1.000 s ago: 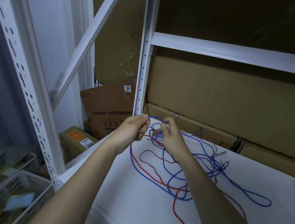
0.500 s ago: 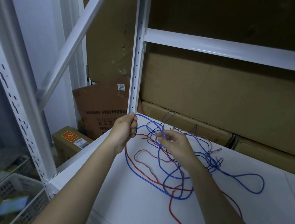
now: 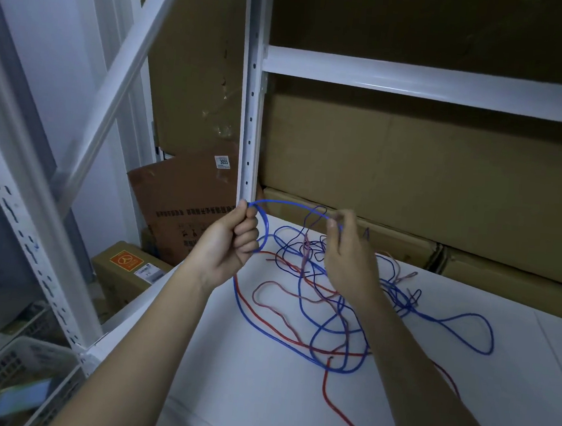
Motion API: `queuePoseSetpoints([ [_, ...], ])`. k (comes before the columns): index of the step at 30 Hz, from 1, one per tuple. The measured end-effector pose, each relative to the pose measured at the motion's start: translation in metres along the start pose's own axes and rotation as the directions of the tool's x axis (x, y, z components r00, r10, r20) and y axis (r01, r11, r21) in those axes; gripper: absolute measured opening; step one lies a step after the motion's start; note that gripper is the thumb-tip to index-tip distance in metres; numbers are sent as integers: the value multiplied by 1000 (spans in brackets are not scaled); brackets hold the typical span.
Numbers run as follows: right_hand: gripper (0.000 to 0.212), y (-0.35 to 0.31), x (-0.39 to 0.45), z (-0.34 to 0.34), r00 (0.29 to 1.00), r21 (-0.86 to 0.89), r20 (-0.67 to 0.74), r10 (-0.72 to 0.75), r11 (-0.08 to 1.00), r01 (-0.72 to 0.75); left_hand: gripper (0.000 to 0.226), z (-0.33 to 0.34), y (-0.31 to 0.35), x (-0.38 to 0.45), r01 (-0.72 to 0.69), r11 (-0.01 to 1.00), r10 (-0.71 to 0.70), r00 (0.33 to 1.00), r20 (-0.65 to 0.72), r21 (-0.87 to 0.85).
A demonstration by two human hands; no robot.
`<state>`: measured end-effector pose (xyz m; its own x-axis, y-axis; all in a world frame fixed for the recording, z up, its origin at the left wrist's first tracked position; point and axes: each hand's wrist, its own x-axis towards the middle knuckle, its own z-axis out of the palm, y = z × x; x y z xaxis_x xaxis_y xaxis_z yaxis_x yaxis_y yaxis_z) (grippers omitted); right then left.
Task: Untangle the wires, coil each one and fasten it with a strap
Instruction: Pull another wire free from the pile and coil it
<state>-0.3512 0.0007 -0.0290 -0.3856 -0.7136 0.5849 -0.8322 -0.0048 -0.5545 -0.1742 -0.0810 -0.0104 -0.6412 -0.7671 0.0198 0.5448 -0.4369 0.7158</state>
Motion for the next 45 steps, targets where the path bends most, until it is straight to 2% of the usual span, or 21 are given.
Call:
queuePoseSetpoints([
  [2,22,1,5,3,998,-229,9,-54,972,55,34,4,4,-4,19,999,-14,995,103,-46],
  [5,21,-3,4,19,973,-451,210,-100,873,187,38,13,8,-5,-13,998,27,977,210,-67],
  [7,22,-10,-3,31,925,-492,349,-151,810,318,34,17,7,-2,-86,996,91,982,164,-37],
  [10,32,-17,-19,45,836,-379,486,-257,800,466,29,14,1,5,-216,972,216,976,12,94],
  [11,34,-18,-23,47,826,-324,486,-287,818,475,28,12,-2,7,-248,953,258,966,-36,174],
  [13,32,-20,-28,42,849,-274,407,-338,841,466,25,6,-6,10,-279,914,322,940,-110,293],
  [15,17,-21,-32,36,877,-332,235,-419,813,478,21,3,-9,12,-307,898,365,920,-141,316],
  [17,13,-23,-38,36,865,-399,158,-476,771,497,17,2,-11,15,-335,866,403,908,-120,372],
  [18,16,-23,-41,36,860,-377,165,-483,775,507,16,1,-12,16,-341,826,420,903,-88,448],
  [20,23,-25,-42,34,884,-218,209,-418,861,459,14,-1,-18,19,-349,706,440,898,5,616],
  [22,32,-25,-37,29,899,-49,363,-246,958,282,13,-4,-24,19,-356,566,432,896,100,744],
  [23,33,-26,-33,26,879,30,443,-176,983,182,12,-6,-26,19,-356,491,416,898,145,795],
  [25,30,-26,-28,17,858,125,495,-137,988,86,11,-9,-28,18,-340,302,363,905,222,891],
  [27,26,-25,-25,9,870,73,459,-180,984,165,10,-13,-27,17,-313,102,307,913,269,944],
  [28,23,-24,-25,6,883,12,421,-210,974,225,12,-15,-25,17,-298,40,287,918,274,954],
  [31,14,-14,-19,-5,925,-69,278,-260,955,289,19,-22,-20,17,-239,-37,199,950,241,970],
  [33,12,-9,-11,-11,952,20,193,-238,971,239,22,-22,-17,15,-190,28,137,973,185,981],
  [36,7,-7,2,-13,969,155,23,-245,959,239,33,-15,-16,9,-156,263,82,987,139,952],
  [40,4,-7,14,-5,955,251,-131,-266,923,291,46,-3,-15,2,-138,542,-62,977,203,829],
  [42,5,-7,18,-1,975,359,-90,-202,907,221,41,-2,-12,-1,-101,691,-142,952,271,716],
  [45,16,-6,20,6,990,532,124,-73,847,-4,32,-4,-8,-5,3,891,-202,898,391,453],
])
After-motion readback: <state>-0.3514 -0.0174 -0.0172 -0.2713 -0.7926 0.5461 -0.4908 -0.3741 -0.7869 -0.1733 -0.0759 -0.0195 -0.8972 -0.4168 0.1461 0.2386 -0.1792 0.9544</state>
